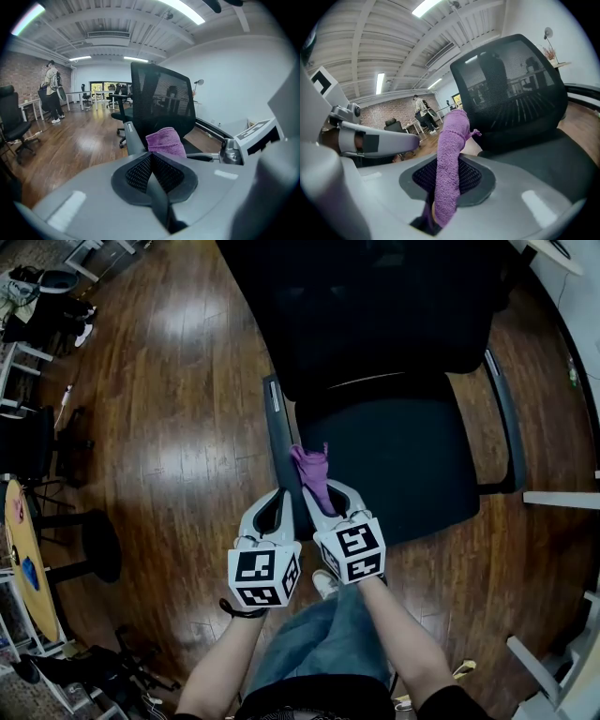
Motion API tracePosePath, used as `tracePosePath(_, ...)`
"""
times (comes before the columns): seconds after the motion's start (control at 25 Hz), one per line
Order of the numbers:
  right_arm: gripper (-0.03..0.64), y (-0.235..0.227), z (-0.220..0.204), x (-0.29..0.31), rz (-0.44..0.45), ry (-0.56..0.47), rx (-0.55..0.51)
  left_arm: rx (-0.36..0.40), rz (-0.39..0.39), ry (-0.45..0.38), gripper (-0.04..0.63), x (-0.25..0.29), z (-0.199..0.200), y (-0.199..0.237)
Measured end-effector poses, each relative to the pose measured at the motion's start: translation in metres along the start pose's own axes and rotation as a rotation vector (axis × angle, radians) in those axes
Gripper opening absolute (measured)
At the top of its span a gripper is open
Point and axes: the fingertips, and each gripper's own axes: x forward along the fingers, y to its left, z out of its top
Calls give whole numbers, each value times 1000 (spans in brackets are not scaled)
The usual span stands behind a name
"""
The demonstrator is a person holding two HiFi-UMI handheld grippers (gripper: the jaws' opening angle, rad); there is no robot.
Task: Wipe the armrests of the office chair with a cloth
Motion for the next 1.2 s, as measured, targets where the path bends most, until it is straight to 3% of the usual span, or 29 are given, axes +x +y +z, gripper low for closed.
tracePosePath(0.44, 75, -33, 48, 66, 52, 70, -44, -77, 66, 1, 5, 58, 39, 30)
tracePosePath(0.84, 75, -47, 63, 100, 51, 117, -71, -125, 132, 17, 4, 70, 49, 53)
tracePosePath(1.2, 75, -20, 120, 92, 25, -8, -33, -121, 138, -21, 5, 60, 71, 73)
